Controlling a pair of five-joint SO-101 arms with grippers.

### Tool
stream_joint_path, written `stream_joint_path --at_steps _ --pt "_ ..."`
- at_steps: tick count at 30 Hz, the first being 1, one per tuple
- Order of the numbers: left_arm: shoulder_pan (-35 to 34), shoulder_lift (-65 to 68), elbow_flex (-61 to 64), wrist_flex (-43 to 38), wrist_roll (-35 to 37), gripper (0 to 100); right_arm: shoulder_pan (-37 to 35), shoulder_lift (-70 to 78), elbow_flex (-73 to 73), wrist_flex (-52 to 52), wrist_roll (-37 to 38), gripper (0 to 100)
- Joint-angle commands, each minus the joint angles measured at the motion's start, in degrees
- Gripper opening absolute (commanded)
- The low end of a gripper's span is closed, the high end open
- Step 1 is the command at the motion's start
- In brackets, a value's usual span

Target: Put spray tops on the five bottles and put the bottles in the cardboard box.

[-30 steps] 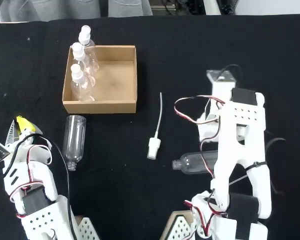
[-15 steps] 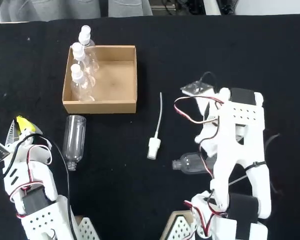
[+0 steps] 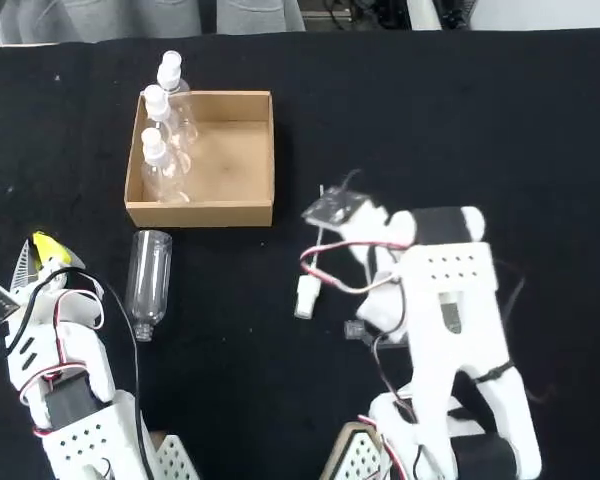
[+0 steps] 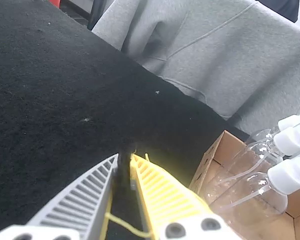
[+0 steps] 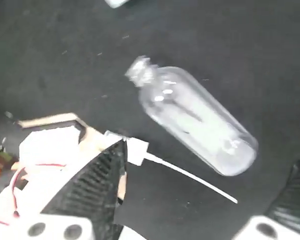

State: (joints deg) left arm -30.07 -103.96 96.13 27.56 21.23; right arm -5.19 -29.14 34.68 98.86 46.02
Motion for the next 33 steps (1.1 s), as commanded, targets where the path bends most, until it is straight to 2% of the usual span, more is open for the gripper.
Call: stream_joint_path --at_steps 1,9,16,24,33 --pt "-0.3 -0.5 1.3 -1.0 -0.6 3 -4.7 -2.7 1.1 1.6 1.0 42.7" --pt "-0.4 -0.5 1.3 -1.0 -0.6 3 -4.8 -2.9 3.1 1.5 12.4 42.7" --pt "-0.5 -0.5 1.3 -1.0 -0.6 3 -4.7 -2.9 7.6 -2.5 18.0 42.7" --pt "-0.5 -0.5 1.3 -1.0 -0.6 3 -4.7 -2.9 10.2 -5.8 22.2 42.7" --pt "-0.5 -0.5 1.3 -1.0 -0.6 3 -4.7 -2.9 16.1 -14.0 22.3 42.7"
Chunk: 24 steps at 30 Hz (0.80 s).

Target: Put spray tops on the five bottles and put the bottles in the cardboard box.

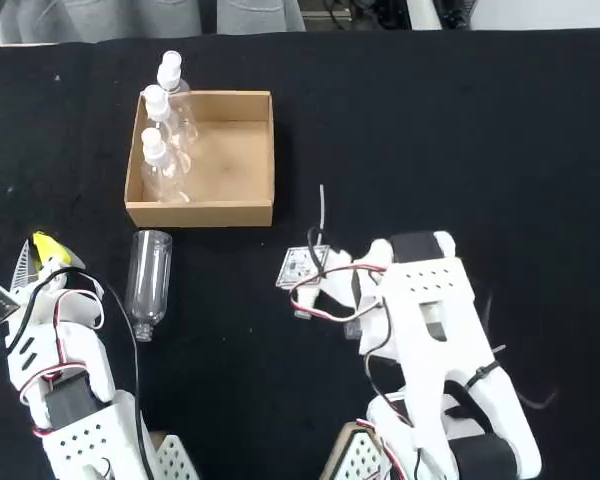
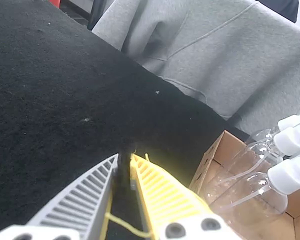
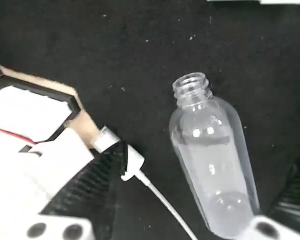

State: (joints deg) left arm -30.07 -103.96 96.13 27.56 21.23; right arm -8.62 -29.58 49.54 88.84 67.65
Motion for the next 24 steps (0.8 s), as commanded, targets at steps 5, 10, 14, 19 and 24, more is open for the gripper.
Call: stream_joint_path --at_steps 5,10,14,19,24 --pt "-0.4 -0.5 1.3 -1.0 -0.6 3 -1.2 -2.4 4.2 -7.5 0.7 42.7" --pt "-0.4 -0.5 1.3 -1.0 -0.6 3 -1.2 -2.2 4.8 -7.8 0.7 42.7" --pt "-0.4 -0.5 1.3 -1.0 -0.6 3 -1.2 -2.2 4.9 -7.8 2.8 42.7" --pt "-0.4 -0.5 1.3 -1.0 -0.6 3 -0.6 -2.2 6.6 -8.4 8.5 42.7" --pt "-0.4 -0.5 1.3 -1.0 -0.6 3 -0.5 -2.2 8.9 -12.4 8.6 42.7"
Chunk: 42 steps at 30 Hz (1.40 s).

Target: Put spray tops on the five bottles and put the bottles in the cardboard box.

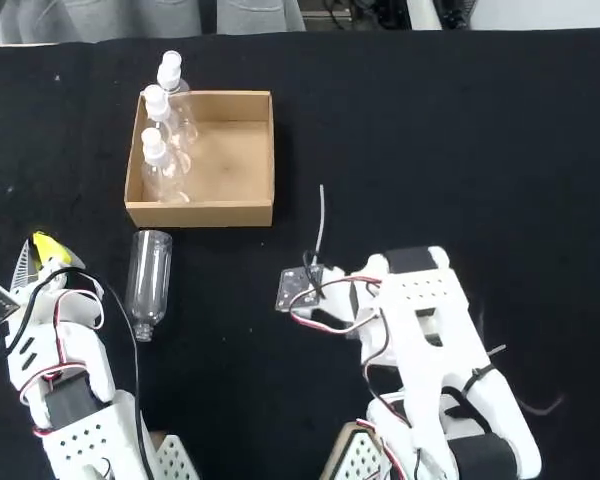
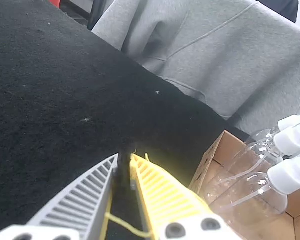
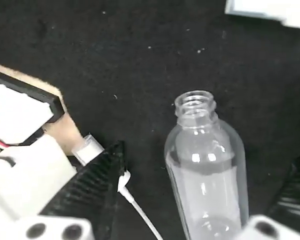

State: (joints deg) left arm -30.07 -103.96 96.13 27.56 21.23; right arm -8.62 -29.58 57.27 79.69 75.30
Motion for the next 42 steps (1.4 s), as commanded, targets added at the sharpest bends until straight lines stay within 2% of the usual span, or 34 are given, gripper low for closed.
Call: stream_joint_path --at_steps 1,7,15,20,29,38,42 --pt "-0.4 -0.5 1.3 -1.0 -0.6 3 -0.5 -2.2 1.9 -4.6 1.0 42.7" --pt "-0.4 -0.5 1.3 -1.0 -0.6 3 -0.5 -2.2 5.3 -10.0 1.0 42.7" --pt "-0.3 -0.5 1.3 -1.0 -0.6 3 -0.4 -2.2 5.5 -10.3 1.1 42.7" --pt "-0.4 -0.5 1.3 -1.0 -0.6 3 4.3 -2.1 5.6 -13.8 1.1 42.6" --pt "-0.4 -0.5 1.3 -1.0 -0.6 3 6.9 -2.4 8.6 -19.1 1.1 20.1" --pt "-0.3 -0.5 1.3 -1.0 -0.6 3 7.0 -2.5 8.1 -18.6 0.7 18.0" --pt "-0.1 -0.5 1.3 -1.0 -0.6 3 6.9 -2.5 6.5 -17.1 -3.4 18.0"
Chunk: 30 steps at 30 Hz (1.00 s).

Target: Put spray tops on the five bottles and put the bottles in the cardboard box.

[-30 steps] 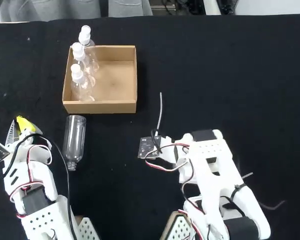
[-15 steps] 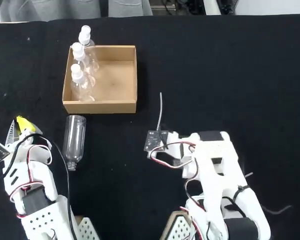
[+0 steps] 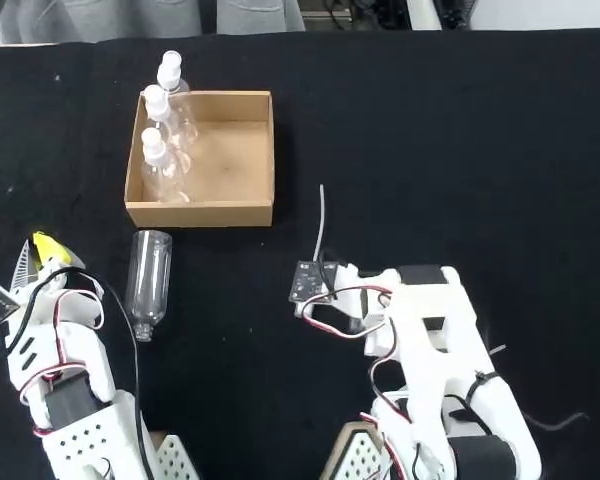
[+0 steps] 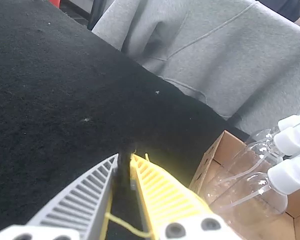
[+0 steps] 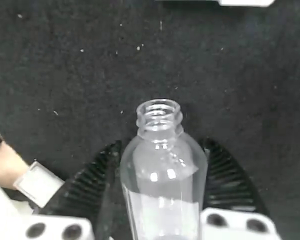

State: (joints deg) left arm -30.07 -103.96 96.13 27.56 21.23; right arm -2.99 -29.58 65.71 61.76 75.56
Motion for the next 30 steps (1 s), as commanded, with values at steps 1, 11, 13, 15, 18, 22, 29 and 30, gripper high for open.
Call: stream_joint_path --at_steps 1,11,13,15,18,22,29,30 --pt "-0.1 -0.5 1.3 -1.0 -0.6 3 1.3 -2.5 -2.9 1.8 -4.4 17.9" --pt "0.0 -0.5 1.3 -1.0 -0.6 3 1.3 -2.5 -13.1 7.8 -14.8 6.5" --pt "0.0 -0.5 1.3 -1.0 -0.6 3 1.1 -2.5 -14.2 7.8 -17.4 6.4" --pt "0.5 -0.5 1.3 -1.0 -0.6 3 1.0 -2.5 -15.2 7.8 -19.5 6.4" --pt "2.6 -0.3 1.3 -0.9 -0.6 3 0.9 -2.5 -17.4 7.8 -23.4 6.4" --pt "3.6 -0.2 1.3 -0.9 -0.6 3 0.9 -2.5 -20.9 7.8 -28.8 6.4" --pt "3.5 -0.3 1.3 -0.9 -0.6 3 0.8 -2.5 -26.2 7.7 -36.9 6.4" --pt "3.5 -0.4 1.3 -0.9 -0.6 3 0.8 -2.5 -26.9 7.7 -37.8 6.4"
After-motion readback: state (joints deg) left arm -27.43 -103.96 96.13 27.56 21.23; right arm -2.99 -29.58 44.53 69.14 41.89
